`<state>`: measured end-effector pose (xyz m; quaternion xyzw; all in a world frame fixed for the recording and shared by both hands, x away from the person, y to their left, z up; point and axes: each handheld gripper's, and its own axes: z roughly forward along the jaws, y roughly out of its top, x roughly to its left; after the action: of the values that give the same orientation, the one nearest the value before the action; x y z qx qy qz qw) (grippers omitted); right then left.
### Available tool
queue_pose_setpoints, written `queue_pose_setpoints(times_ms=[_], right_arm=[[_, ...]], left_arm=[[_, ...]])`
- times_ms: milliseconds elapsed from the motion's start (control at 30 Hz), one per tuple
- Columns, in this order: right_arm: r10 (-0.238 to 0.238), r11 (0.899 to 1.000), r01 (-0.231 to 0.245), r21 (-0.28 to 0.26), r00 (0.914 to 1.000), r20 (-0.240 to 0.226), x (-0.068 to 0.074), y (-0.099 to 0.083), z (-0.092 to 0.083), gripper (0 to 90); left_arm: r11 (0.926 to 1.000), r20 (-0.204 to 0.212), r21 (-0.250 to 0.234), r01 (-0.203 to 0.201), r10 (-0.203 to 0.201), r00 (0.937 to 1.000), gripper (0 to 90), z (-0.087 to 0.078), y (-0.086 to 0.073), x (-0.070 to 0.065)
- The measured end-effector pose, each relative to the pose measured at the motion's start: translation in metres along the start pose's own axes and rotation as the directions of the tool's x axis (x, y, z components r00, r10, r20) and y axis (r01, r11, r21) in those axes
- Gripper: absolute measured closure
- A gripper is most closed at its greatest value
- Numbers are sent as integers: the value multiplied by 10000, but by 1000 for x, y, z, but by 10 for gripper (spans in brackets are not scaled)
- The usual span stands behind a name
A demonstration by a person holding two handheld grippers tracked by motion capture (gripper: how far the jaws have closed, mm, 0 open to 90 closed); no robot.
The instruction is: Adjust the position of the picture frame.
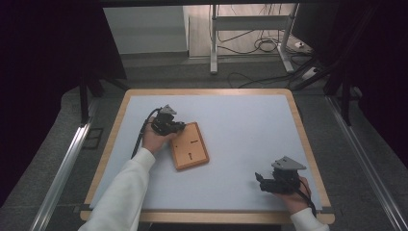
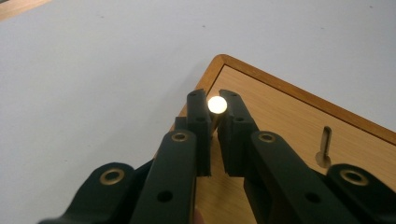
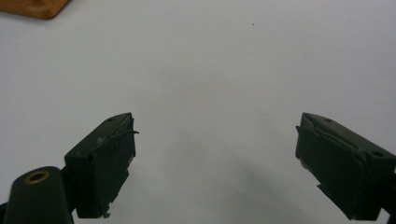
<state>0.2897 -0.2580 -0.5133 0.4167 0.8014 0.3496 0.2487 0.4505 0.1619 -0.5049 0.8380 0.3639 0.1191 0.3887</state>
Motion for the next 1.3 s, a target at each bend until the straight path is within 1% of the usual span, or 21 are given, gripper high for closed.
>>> queue_pose_setpoints(times_ms=[67, 167, 233, 267, 300, 500, 533, 633, 667, 700, 767, 900, 967, 1067, 1100, 1167, 1300], right_arm=[[-26, 10000, 26, -31, 10000, 6, 1, 0, 0, 123], [-36, 10000, 36, -47, 10000, 8, 2, 1, -1, 123], [-37, 10000, 37, -53, 10000, 14, 2, 1, -1, 123], [-31, 10000, 31, -58, 10000, 25, 2, 1, -1, 123], [-35, 10000, 35, -64, 10000, 35, 1, 1, -1, 123], [-66, 10000, 66, -55, 10000, 30, 1, 1, 0, 123], [-79, 10000, 79, -53, 10000, 20, 2, 1, 0, 123], [-109, 9999, 109, -52, 9999, 27, 3, 1, -1, 123], [-94, 9999, 94, -41, 10000, 20, 3, 1, -1, 123], [-85, 10000, 85, -28, 10000, 22, 2, 1, 0, 123], [-74, 10000, 74, -23, 10000, 17, 2, 1, 0, 123], [-87, 10000, 87, -5, 10000, 28, 3, 1, 0, 123], [-92, 10000, 92, -9, 10000, 30, 3, 1, 0, 123], [-63, 10000, 63, -9, 10000, 50, 2, 0, 0, 123], [-69, 10000, 69, 5, 10000, 57, 2, 0, 0, 122], [-90, 10000, 90, 9, 9999, 62, 2, 0, -1, 122], [-137, 9999, 137, 19, 9999, 55, 3, 0, 0, 122]], left_arm=[[9999, 150, 128, 27, -29, 9999, 841, -2, 1, -5], [9999, 377, 108, 11, -15, 9993, 841, -3, 0, -15], [9997, 491, 204, -145, 134, 9987, 841, -6, 0, -23], [9997, 528, 170, -170, 160, 9985, 840, -7, 0, -28], [9994, 570, 189, -282, 271, 9980, 840, -9, 1, -31], [9983, 953, 19, -591, 586, 9937, 840, -20, 2, -54], [9981, 1011, -11, -619, 617, 9930, 841, -21, 1, -58], [9971, 1053, 113, -753, 737, 9917, 841, -20, -3, -67], [9973, 1164, 155, -724, 701, 9907, 841, -19, -4, -69], [9983, 1285, 133, -572, 550, 9902, 842, -18, -6, -70], [9989, 1295, 121, -456, 437, 9906, 842, -16, -7, -72], [9979, 1182, 370, -541, 494, 9918, 843, -7, -8, -73], [9975, 1307, 479, -517, 451, 9904, 842, -3, -11, -75], [9965, 1337, 637, -542, 453, 9900, 843, 2, -15, -79], [9973, 1310, 550, -486, 410, 9905, 843, 2, -16, -80], [9974, 1304, 537, -481, 408, 9906, 842, 1, -16, -80], [9965, 1179, 490, -684, 622, 9911, 842, 0, -18, -82]])
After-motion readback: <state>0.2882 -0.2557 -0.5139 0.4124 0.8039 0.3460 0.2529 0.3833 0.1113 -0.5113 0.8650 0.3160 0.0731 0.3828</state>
